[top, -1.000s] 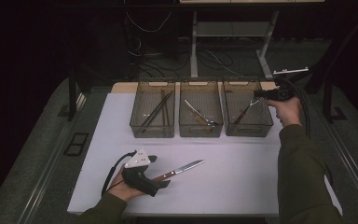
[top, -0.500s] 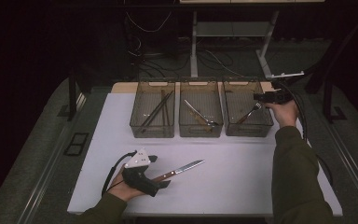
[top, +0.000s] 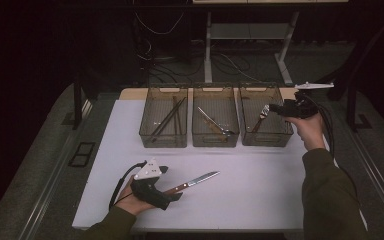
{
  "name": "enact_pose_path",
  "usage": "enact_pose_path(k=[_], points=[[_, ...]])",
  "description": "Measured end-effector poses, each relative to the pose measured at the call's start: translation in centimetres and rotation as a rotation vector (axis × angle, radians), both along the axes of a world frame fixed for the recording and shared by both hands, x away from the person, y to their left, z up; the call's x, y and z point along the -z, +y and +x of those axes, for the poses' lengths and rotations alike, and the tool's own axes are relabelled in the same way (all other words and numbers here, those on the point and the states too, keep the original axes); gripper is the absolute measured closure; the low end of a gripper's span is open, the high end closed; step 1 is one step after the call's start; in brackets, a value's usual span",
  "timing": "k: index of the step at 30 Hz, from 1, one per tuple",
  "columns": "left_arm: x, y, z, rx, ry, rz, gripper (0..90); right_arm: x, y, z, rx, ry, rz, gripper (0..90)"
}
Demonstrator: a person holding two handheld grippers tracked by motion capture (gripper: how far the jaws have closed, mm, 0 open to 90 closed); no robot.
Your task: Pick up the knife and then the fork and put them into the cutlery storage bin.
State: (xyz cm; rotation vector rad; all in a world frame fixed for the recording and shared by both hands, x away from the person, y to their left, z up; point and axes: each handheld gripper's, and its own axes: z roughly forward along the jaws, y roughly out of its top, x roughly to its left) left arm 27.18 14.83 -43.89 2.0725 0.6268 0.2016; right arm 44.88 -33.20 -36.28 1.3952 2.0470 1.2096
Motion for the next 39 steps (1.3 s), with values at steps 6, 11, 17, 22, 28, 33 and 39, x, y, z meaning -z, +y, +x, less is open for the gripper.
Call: enact_pose_path(k=[6, 11, 17, 22, 28, 33, 39], points=[[-0.2, 0.0, 0.1, 0.001, 0.004, 0.024, 6.8, -0.8, 1.0, -3.1, -0.071, -0.049, 0.000, 19.9], [-0.3, 0.1, 0.1, 0.001, 0.006, 0.034, 12.6, -0.9, 1.3, -5.7, -0.113, -0.077, 0.013, 17.4], [-0.4, 0.1, 0.4, -0.005, 0.004, 0.060, 17.6, 0.0, 2.1, -8.4, -0.130, -0.111, -0.008, 12.9], [-0.5, 0.2, 0.6, -0.020, 0.010, 0.056, 25.7, 1.6, 2.1, -10.6, -0.120, -0.106, 0.023, 12.5], [-0.6, 0.2, 0.9, -0.014, 0.016, 0.069, 34.2, 3.5, 2.3, -13.0, -0.124, -0.090, 0.010, 12.6], [-0.7, 0.1, 1.0, -0.003, 0.021, 0.076, 42.5, 5.0, 2.6, -14.7, -0.143, -0.068, 0.017, 12.6], [-0.7, -0.1, 1.1, 0.022, 0.037, 0.088, 51.5, 6.5, 3.4, -16.7, -0.178, -0.051, 0.000, 12.6]])
